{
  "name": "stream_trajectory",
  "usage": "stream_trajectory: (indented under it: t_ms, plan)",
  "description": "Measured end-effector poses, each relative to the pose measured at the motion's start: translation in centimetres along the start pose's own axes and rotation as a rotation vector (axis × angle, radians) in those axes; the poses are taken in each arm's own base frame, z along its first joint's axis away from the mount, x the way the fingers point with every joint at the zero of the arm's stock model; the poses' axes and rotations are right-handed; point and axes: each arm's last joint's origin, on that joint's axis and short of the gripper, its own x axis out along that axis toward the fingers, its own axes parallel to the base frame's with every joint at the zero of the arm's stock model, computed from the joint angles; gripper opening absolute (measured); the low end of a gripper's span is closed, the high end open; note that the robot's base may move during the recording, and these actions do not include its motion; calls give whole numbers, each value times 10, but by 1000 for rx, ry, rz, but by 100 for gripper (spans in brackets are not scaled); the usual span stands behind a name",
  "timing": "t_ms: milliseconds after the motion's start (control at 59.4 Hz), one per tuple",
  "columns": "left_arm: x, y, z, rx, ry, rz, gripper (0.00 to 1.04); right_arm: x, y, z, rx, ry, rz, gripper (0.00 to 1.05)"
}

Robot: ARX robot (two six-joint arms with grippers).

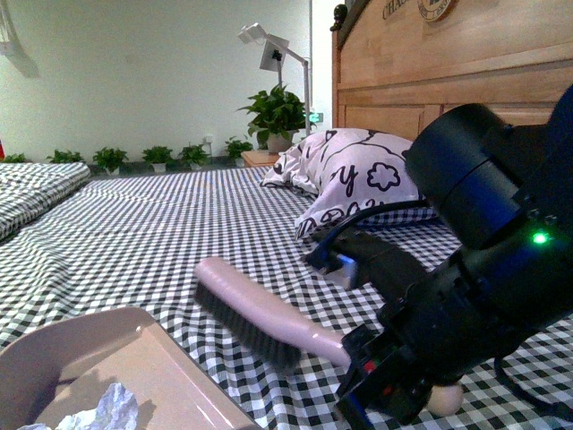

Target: Clean up trash

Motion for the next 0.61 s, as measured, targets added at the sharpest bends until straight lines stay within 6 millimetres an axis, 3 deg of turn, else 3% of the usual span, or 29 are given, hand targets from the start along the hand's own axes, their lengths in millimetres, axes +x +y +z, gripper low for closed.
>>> stream_trajectory:
  t_ms: [101, 253, 438, 606]
  plan:
    - [0, 0, 0, -6, -10, -1, 27, -13, -11, 3, 47, -62, -66, 18]
    - [8, -4, -8, -59, -202, 132, 27, -46, -28, 4, 128, -174, -132, 18]
    - [-5, 22, 3, -259, -320, 446, 27, -119, -57, -20, 306, -344, -211, 18]
    - [-22, 33, 12, -406, -375, 669, 27, -169, -47, -34, 347, -466, -208, 18]
